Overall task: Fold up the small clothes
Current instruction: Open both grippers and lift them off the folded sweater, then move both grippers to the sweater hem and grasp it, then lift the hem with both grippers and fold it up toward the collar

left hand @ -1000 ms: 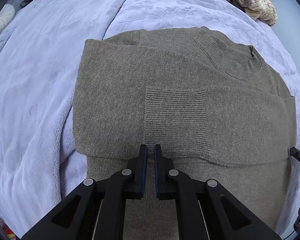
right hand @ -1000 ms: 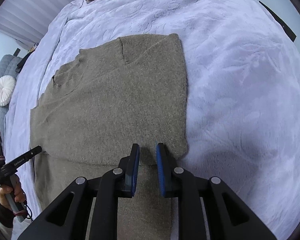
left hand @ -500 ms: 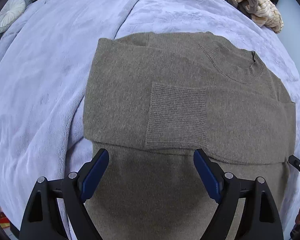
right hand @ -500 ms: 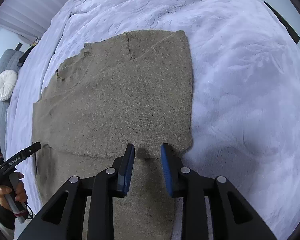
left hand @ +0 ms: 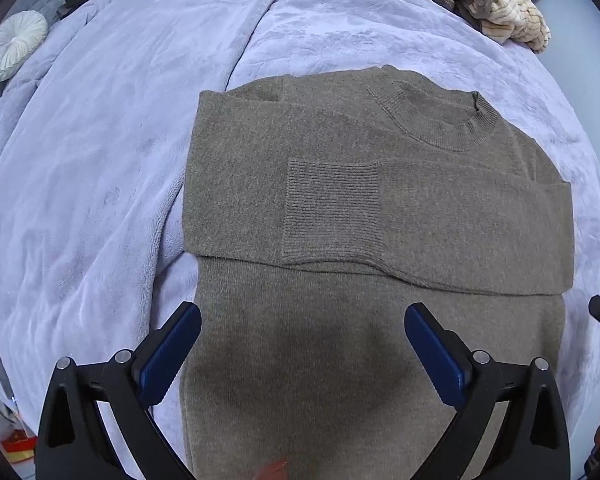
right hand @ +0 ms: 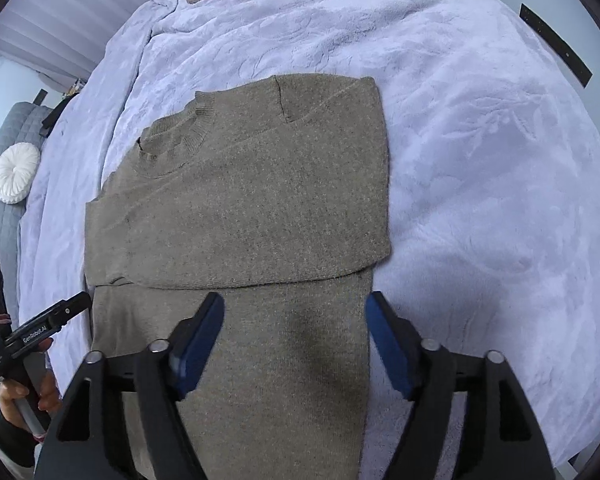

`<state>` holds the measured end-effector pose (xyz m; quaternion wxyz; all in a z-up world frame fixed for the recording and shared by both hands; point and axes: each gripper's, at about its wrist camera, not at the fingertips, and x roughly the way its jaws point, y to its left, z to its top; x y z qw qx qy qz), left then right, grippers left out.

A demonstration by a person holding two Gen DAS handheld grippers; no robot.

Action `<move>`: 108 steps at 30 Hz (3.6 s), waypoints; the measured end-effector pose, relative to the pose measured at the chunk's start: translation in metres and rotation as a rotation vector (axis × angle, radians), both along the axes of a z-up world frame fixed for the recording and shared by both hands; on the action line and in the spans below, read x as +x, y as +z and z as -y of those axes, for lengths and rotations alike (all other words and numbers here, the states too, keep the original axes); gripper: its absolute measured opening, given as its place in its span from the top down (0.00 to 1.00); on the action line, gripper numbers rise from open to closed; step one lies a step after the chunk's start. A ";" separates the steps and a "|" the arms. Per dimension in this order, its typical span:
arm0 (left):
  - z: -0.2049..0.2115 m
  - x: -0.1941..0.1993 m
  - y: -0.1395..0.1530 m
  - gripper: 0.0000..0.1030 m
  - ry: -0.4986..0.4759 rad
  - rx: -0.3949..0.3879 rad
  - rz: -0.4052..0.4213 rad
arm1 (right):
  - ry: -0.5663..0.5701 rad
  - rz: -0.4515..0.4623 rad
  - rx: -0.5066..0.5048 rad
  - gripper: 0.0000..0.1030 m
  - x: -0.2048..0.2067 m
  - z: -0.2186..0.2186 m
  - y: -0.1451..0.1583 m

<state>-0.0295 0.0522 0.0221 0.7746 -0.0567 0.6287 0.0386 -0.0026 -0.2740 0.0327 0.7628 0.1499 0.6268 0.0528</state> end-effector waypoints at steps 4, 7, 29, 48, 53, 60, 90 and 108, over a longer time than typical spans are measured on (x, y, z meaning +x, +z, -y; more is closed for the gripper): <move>0.003 0.004 0.006 0.01 -0.011 0.021 -0.001 | 0.021 0.025 -0.009 0.13 -0.001 -0.006 0.012; 0.004 0.002 0.009 0.01 -0.014 0.027 -0.008 | 0.039 0.012 0.010 0.13 -0.002 -0.011 0.018; -0.052 -0.109 -0.016 0.01 -0.044 -0.152 -0.199 | 0.021 -0.303 0.330 0.12 -0.089 0.011 -0.030; -0.038 -0.168 -0.076 0.36 -0.089 -0.413 -0.451 | 0.054 -0.573 0.641 0.22 -0.184 -0.030 -0.088; -0.051 -0.162 -0.078 0.83 -0.047 -0.475 -0.449 | 0.043 -0.583 0.603 0.87 -0.186 -0.031 -0.088; -0.071 -0.136 -0.049 0.86 0.013 -0.657 -0.332 | -0.023 -0.419 0.812 0.88 -0.164 -0.021 -0.054; 0.066 -0.127 0.010 0.13 -1.107 0.073 0.126 | -0.285 -0.251 0.883 0.93 -0.010 0.011 -0.092; -0.020 0.015 0.031 0.88 -0.439 -0.255 0.111 | -0.299 -0.130 0.928 0.93 0.006 0.011 -0.060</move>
